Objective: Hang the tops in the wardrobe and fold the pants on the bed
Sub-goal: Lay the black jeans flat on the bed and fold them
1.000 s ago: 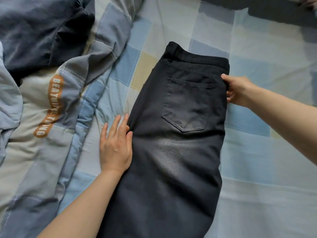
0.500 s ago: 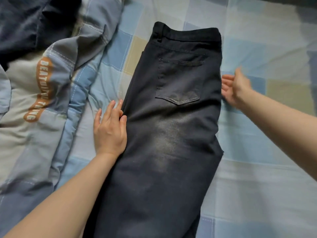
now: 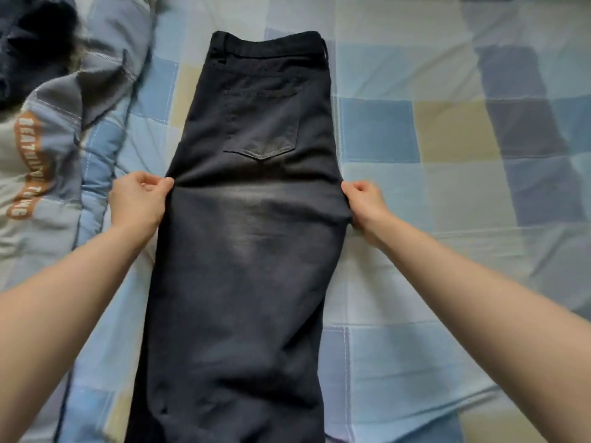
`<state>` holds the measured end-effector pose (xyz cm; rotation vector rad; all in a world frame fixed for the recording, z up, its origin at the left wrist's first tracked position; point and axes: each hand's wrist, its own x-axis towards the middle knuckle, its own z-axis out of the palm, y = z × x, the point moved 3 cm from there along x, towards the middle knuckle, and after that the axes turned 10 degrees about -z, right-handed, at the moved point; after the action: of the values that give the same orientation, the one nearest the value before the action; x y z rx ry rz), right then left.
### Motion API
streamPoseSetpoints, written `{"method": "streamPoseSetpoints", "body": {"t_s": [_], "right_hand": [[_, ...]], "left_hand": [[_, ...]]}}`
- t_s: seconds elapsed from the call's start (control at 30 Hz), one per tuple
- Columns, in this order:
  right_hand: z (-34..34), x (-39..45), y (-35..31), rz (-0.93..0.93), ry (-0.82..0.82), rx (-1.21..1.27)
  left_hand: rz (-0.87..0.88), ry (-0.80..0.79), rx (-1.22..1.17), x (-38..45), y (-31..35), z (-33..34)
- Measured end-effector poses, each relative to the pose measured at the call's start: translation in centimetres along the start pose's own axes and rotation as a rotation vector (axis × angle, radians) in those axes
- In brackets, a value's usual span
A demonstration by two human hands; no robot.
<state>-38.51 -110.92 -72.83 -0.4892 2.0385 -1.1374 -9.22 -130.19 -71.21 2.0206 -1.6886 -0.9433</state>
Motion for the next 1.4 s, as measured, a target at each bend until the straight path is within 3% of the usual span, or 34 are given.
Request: {"method": "streamPoseSetpoints", "body": {"t_s": [0.17, 0.3, 0.4, 0.47, 0.57, 0.6, 0.73, 0.8, 0.93, 1.07, 1.13, 1.33, 1.4], "right_hand": [[0.8, -3.1, 0.7, -0.001, -0.097, -0.06], [-2.2, -4.1, 2.4, 0.064, 0.121, -0.079], [-1.2, -5.2, 3.0, 0.13, 0.198, 0.267], [-0.4, -6.4, 3.1, 0.209, 0.133, 0.422], [-0.4, -8.1, 2.9, 0.205, -0.062, 0.223], [-0.8, -8.5, 3.0, 0.218, -0.059, 0.184], [-3.8, -10.5, 4.9, 0.318, 0.215, 0.306], [-3.6, -13.3, 5.6, 0.343, 0.086, 0.285], [-0.2, -18.5, 4.8, 0.369, -0.286, 0.218], [2.5, -18.1, 3.4, 0.228, -0.135, 0.111], [3.6, -16.8, 2.9, 0.266, -0.078, 0.197], [3.5, -15.0, 2.3, 0.304, -0.176, 0.501], [2.2, -14.9, 3.1, 0.27, -0.121, 0.475]], "left_hand": [[0.096, -0.042, 0.237, -3.4, -2.0, -0.3], [0.12, -0.016, 0.312, -4.1, -3.3, -0.2], [0.02, 0.04, 0.29, -5.3, -3.0, 0.0], [-0.028, 0.057, 0.351, -7.0, -3.5, -0.2], [-0.063, 0.011, 0.436, -9.4, -5.9, -1.2], [-0.107, -0.024, 0.407, -9.6, -6.7, -1.6], [-0.277, -0.07, 0.245, -10.8, -8.2, -3.5], [-0.29, -0.084, 0.237, -12.8, -8.2, -4.1], [-0.321, -0.258, 0.348, -17.2, -10.0, -4.8], [-0.307, -0.228, 0.303, -19.7, -11.6, -5.7], [-0.263, -0.175, 0.248, -20.8, -12.3, -5.8], [-0.181, -0.148, 0.231, -20.6, -14.1, -5.3], [-0.195, -0.177, 0.231, -20.2, -14.2, -5.4]]}}
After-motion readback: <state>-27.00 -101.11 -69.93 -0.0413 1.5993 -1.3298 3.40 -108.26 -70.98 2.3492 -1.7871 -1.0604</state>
